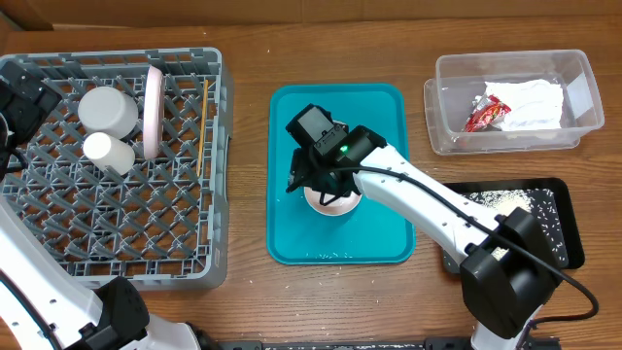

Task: Sort waste into correct bins and load items into the dishwasher
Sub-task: 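Carry the emptied bowl back and set it on the teal tray, then reach the left gripper to the small white bowl and grasp its rim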

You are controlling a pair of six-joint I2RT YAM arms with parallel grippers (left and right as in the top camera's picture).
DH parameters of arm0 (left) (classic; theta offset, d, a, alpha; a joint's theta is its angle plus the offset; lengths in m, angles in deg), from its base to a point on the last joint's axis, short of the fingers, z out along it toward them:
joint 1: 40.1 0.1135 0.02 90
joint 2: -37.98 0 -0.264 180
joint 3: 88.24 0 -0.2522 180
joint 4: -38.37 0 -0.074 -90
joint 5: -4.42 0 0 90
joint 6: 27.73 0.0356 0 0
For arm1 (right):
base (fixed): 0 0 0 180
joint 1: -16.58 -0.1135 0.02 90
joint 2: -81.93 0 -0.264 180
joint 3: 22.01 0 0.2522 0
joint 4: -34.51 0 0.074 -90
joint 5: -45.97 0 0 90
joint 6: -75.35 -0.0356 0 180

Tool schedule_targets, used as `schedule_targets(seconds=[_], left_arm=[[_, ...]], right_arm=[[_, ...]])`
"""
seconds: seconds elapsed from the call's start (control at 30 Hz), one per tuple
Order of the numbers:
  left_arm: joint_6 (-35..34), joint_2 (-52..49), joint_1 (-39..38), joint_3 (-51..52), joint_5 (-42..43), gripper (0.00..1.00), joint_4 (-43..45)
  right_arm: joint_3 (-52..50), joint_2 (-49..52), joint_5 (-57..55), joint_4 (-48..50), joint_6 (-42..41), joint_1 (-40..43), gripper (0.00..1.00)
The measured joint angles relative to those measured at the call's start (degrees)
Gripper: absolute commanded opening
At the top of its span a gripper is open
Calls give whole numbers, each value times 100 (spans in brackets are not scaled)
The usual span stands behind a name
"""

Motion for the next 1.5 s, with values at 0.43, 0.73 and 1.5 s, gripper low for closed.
schedule_targets(seconds=[0.43, 0.73, 1.5], left_arm=[[0, 0, 0, 0, 0, 100, 4], [-2, 0, 0, 0, 2, 100, 2], [1552, -15, -3563, 979, 2933, 100, 111]], right_arm=[[3303, -48, -358, -3475, 479, 2041, 100], [4238, -243, -1488, -4271, 544, 4533, 100], [4238, -238, -1639, -4282, 557, 5840, 100]])
